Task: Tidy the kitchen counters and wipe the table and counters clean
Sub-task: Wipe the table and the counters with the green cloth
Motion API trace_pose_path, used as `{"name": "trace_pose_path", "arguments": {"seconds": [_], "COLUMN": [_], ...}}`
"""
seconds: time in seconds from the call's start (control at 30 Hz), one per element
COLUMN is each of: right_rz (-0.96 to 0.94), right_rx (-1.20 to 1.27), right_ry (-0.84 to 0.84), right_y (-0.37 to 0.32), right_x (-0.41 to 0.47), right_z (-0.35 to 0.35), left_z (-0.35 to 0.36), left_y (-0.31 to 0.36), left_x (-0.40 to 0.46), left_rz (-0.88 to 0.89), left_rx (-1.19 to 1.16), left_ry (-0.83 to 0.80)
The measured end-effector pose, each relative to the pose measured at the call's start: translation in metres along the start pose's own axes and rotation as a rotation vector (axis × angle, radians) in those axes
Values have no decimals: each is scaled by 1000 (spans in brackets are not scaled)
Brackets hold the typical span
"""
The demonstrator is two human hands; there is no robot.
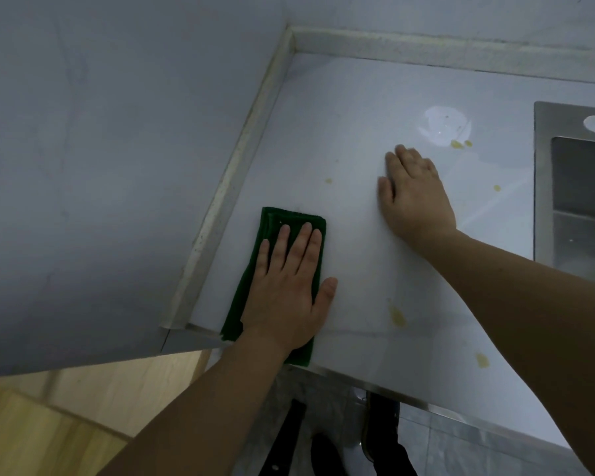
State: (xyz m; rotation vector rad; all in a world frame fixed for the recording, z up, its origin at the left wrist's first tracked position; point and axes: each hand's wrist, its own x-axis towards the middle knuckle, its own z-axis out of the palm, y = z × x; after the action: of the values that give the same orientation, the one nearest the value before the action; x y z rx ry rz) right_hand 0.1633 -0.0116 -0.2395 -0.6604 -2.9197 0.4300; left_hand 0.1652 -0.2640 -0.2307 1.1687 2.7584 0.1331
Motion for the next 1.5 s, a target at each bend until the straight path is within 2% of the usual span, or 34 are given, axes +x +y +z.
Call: {"name": "trace_pose_path", "arguments": {"seconds": [0.23,0.87,1.13,1.33,1.5], "right_rz": [0,-13,-59,49,194], "right_rx": [-14,-29,-8,20,21], "right_ry": [-18,-14,-88,6,-63], "right_y": [-1,0,19,54,77], "right_x": [-2,2,36,65,105], "right_z": [0,-2,-39,-60,-70], "left_z": [-4,-15,-18,-22,-23], "left_y": [0,2,1,1,1], "left_x": [16,141,175,194,215], "left_rz": [-3,-17,-16,-22,-32], "left_rx": [-10,22,3,10,19], "left_ry": [-14,7,27,32,31]}}
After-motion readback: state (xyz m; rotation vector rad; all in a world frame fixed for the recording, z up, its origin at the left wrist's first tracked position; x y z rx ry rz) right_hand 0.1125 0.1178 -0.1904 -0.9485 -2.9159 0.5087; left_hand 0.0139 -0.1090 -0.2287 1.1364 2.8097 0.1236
